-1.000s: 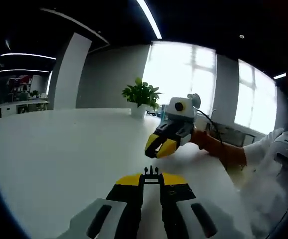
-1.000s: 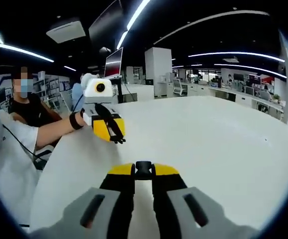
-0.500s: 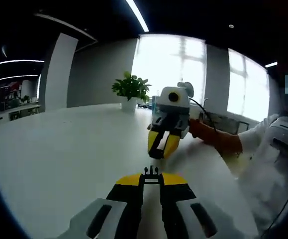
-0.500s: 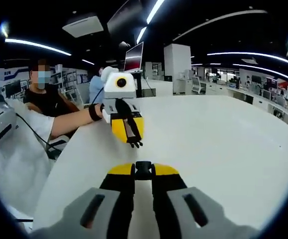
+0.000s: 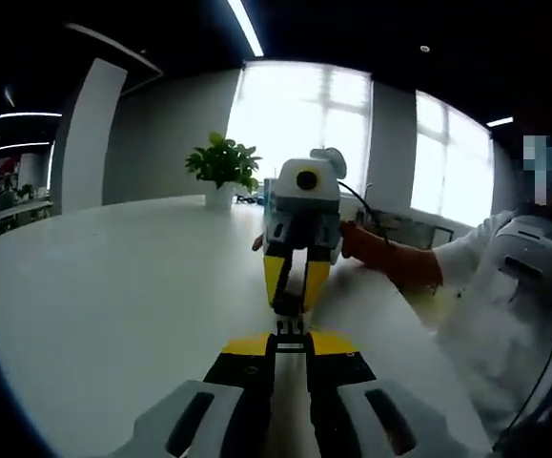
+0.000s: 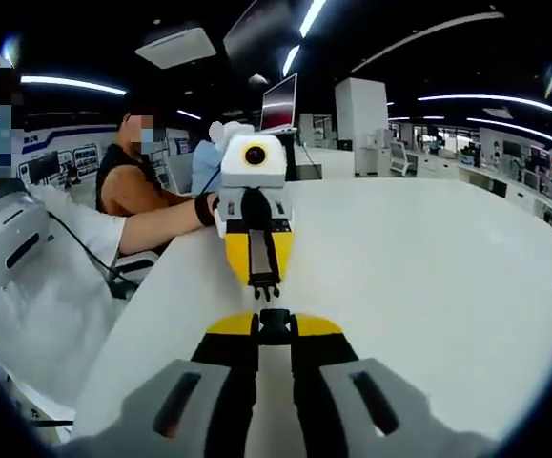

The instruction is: Snap the two parts of the plastic buckle together until the buckle closes and remains connected.

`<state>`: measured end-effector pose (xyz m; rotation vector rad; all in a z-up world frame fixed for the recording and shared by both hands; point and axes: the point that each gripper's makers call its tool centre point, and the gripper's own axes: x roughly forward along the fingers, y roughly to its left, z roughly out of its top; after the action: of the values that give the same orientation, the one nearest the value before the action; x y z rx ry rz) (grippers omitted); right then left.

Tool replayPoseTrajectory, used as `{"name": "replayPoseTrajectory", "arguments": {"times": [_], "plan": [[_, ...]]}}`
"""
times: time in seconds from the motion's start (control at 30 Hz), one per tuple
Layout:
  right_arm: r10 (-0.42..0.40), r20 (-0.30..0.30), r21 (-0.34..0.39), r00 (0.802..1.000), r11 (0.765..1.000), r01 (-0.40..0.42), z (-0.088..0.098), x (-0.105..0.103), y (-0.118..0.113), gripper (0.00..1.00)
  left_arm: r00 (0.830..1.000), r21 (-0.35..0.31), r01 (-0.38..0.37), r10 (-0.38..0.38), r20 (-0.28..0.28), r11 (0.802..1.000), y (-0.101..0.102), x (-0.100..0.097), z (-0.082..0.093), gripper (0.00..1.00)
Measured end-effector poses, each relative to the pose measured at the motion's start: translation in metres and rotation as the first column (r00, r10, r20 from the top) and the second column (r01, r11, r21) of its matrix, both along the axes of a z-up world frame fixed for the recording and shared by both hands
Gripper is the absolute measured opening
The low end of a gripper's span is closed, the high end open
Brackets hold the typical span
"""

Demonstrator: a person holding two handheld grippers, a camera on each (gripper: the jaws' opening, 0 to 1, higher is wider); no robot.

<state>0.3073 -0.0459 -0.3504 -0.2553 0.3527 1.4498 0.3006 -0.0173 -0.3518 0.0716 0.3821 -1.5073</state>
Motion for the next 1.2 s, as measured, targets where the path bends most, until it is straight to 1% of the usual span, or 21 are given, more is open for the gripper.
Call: {"name": "replayPoseTrajectory", "arguments": {"times": [0.1, 0.27, 0.4, 0.43, 0.5, 0.63, 0.87, 0.93, 1.0, 1.03, 1.13, 1.2], "plan": [[0.026, 0.001, 0.004, 1.0, 1.0, -0.026, 0.0, -0.006, 0.004, 0.11, 1.0, -0.022, 0.021, -0.022, -0.013, 1.0, -0.003, -0.008, 0.002, 0.11], [0.046, -0.006, 0.016, 0.999, 0.999, -0.046, 0.002, -0.009, 0.005, 0.11, 0.999, -0.015, 0.03, -0.03, -0.013, 0.999, -0.005, -0.012, 0.0, 0.11], [0.047, -0.003, 0.021, 0.999, 0.999, -0.047, 0.002, -0.009, 0.007, 0.11, 0.999, -0.006, 0.037, -0.038, -0.017, 0.999, -0.008, -0.016, -0.003, 0.11], [0.063, -0.014, 0.017, 0.998, 0.998, -0.063, 0.001, -0.013, 0.008, 0.11, 0.999, 0.001, 0.039, -0.039, -0.017, 0.999, -0.009, -0.016, -0.005, 0.11], [0.064, -0.012, 0.007, 0.998, 0.998, -0.064, -0.002, -0.013, 0.009, 0.11, 0.998, -0.004, 0.05, -0.05, -0.026, 0.999, -0.01, -0.019, -0.005, 0.11], [0.068, -0.013, 0.0, 0.998, 0.998, -0.068, -0.004, -0.013, 0.01, 0.11, 0.998, 0.014, 0.052, -0.052, -0.028, 0.999, -0.012, -0.021, -0.011, 0.11], [0.068, -0.026, -0.01, 0.997, 0.998, -0.068, -0.009, -0.012, 0.009, 0.11, 0.999, 0.037, 0.054, -0.053, -0.009, 0.998, -0.013, -0.024, -0.016, 0.11], [0.068, -0.029, -0.023, 0.997, 0.997, -0.069, -0.013, -0.012, 0.01, 0.11, 0.998, 0.063, 0.055, -0.053, -0.02, 0.997, -0.014, -0.026, -0.022, 0.11], [0.074, -0.035, -0.04, 0.997, 0.996, -0.075, -0.017, -0.014, 0.011, 0.11, 0.998, 0.093, 0.062, -0.061, -0.012, 0.994, -0.015, -0.029, -0.027, 0.11], [0.075, -0.03, -0.057, 0.997, 0.995, -0.077, -0.02, -0.014, 0.01, 0.11, 0.998, 0.08, 0.064, -0.065, 0.008, 0.995, -0.016, -0.025, -0.025, 0.11], [0.072, -0.034, -0.049, 0.997, 0.996, -0.073, -0.019, -0.013, 0.009, 0.11, 0.998, 0.087, 0.058, -0.059, 0.001, 0.995, -0.014, -0.023, -0.025, 0.11], [0.068, -0.031, -0.061, 0.997, 0.996, -0.07, -0.021, -0.012, 0.009, 0.11, 0.998, 0.085, 0.057, -0.059, 0.028, 0.995, -0.015, -0.023, -0.025, 0.11]]}}
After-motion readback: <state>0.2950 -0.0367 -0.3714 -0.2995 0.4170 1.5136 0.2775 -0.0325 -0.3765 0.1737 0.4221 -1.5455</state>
